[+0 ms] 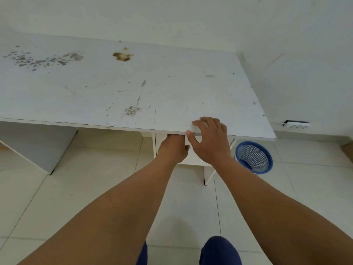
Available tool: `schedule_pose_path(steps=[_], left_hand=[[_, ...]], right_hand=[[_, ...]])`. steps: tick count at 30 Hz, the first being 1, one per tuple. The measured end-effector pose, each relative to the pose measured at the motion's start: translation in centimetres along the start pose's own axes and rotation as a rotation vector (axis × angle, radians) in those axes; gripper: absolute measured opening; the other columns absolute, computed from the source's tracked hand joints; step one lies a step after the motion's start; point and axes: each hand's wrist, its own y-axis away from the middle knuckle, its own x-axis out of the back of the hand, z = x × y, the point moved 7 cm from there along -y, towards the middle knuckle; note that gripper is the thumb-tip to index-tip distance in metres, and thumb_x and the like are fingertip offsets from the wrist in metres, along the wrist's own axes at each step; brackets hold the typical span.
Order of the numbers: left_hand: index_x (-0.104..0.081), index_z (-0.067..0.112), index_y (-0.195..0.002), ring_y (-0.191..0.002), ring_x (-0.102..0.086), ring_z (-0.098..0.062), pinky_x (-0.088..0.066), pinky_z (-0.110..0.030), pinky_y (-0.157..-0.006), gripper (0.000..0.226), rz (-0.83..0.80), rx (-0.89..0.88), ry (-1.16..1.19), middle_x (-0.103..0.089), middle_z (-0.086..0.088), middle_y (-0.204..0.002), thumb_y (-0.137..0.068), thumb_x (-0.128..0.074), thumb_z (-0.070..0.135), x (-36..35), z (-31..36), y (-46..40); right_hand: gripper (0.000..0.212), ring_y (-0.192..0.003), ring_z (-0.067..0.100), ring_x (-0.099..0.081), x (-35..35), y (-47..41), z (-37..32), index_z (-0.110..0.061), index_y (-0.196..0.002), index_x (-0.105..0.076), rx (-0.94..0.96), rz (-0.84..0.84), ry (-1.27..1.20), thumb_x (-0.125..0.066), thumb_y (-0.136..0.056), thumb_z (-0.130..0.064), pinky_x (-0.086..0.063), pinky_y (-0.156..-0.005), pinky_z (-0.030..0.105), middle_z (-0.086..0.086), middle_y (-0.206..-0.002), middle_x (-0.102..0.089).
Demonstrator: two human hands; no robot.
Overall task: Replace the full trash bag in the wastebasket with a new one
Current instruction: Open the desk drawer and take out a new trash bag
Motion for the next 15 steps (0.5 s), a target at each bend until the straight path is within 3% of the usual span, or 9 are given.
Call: schedule_pose_path(steps=[4,10,15], left_hand=[[-0.057,0.011,-0.130,-0.098,-0.066,-0.028,-0.050,-0.033,-0.077,0.036,0.174,-0.141,-0.094,-0.068,-0.009,-0.115,-0.100,-0.053,0.030,-0.5,1.1,-0.8],[-0.038,0.010,-0.149,-0.128,-0.051,-0.026,-0.050,-0.036,-0.096,0.053,0.272,-0.280,-0.222,-0.047,-0.011,-0.146,-0.102,-0.051,0.030,-4.3,1.3,-2.8],[-0.036,0.013,-0.150,-0.126,-0.047,-0.026,-0.052,-0.036,-0.095,0.056,0.375,-0.307,-0.155,-0.045,-0.009,-0.143,-0.099,-0.056,0.026,-7.0,0.7,-4.2]], right_hand=[[0.044,-0.130,0.018,-0.044,-0.7,0.6,0.8,-0.028,-0.129,-0.063,0.085,0.089,0.016,-0.046,-0.099,-0.055,-0.030,-0.111,0.037,-0.002,-0.136,-0.058],[0.044,-0.124,0.018,-0.048,-1.4,1.1,1.7,-0.033,-0.134,-0.061,0.170,0.230,0.047,-0.041,-0.101,-0.054,-0.033,-0.107,0.037,-0.005,-0.137,-0.060],[0.045,-0.118,0.017,-0.053,-1.9,1.2,2.2,-0.035,-0.133,-0.063,0.226,0.351,0.073,-0.038,-0.102,-0.056,-0.038,-0.100,0.035,-0.006,-0.133,-0.064]])
